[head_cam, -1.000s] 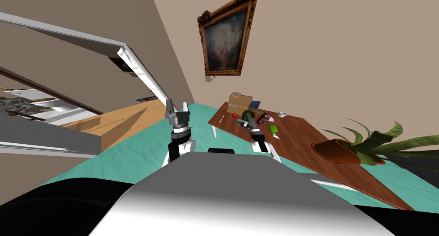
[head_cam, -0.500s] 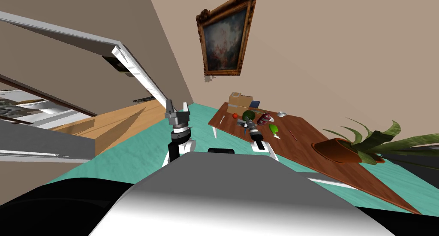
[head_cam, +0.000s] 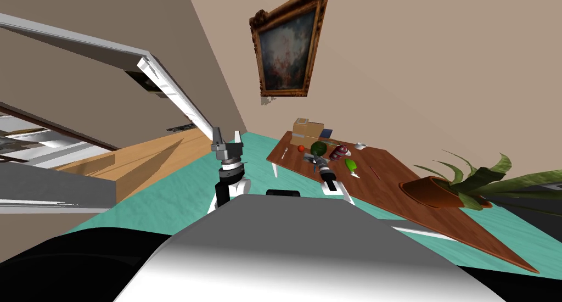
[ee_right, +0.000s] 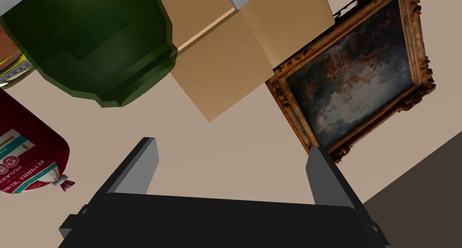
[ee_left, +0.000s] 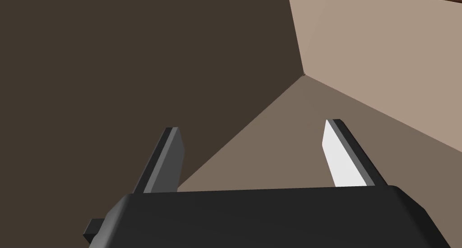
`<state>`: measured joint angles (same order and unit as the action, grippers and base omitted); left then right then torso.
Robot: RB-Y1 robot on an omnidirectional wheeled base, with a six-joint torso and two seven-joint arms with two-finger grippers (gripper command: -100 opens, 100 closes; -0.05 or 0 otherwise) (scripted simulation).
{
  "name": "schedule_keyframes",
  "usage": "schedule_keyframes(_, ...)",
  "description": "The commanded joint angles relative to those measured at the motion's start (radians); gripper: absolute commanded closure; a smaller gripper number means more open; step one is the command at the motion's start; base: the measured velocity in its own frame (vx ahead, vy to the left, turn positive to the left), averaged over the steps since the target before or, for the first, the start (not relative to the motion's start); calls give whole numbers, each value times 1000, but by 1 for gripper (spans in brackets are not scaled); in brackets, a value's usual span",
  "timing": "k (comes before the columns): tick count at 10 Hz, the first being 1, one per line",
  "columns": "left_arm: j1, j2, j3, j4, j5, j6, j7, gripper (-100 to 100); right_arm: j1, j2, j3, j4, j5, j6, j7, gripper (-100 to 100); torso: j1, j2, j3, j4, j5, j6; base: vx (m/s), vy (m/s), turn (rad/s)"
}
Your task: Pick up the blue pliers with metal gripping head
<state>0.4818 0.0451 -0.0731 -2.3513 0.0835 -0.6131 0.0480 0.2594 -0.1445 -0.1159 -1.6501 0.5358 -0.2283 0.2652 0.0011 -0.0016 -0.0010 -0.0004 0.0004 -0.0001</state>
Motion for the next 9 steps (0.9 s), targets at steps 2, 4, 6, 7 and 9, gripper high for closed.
schedule_keyframes(2, 0, 0, 0, 0, 0, 0, 0, 0, -23, 0, -20, 70, 41, 6, 16, -100, 1, 0, 0, 0, 0, 0, 27, 33, -27)
schedule_keyframes(4, 0, 0, 0, 0, 0, 0, 0, 0, -37, -1, -32, 116, 78, 20, 28, -100, 1, 0, 0, 0, 0, 0, 20, 28, -27)
schedule_keyframes(6, 0, 0, 0, 0, 0, 0, 0, 0, -52, -1, -43, 161, 114, 35, 40, -100, 0, 0, 0, 0, 0, 0, 21, 21, -28)
schedule_keyframes(7, 0, 0, 0, 0, 0, 0, 0, 0, -66, -1, -55, 196, 150, 50, 51, -100, 0, 0, 0, 0, 0, 0, 18, 28, -36)
schedule_keyframes(9, 0, 0, 0, 0, 0, 0, 0, 0, -81, -2, -66, 241, 185, 64, 62, -100, 0, 0, 0, 0, 0, 0, 20, 23, -27)
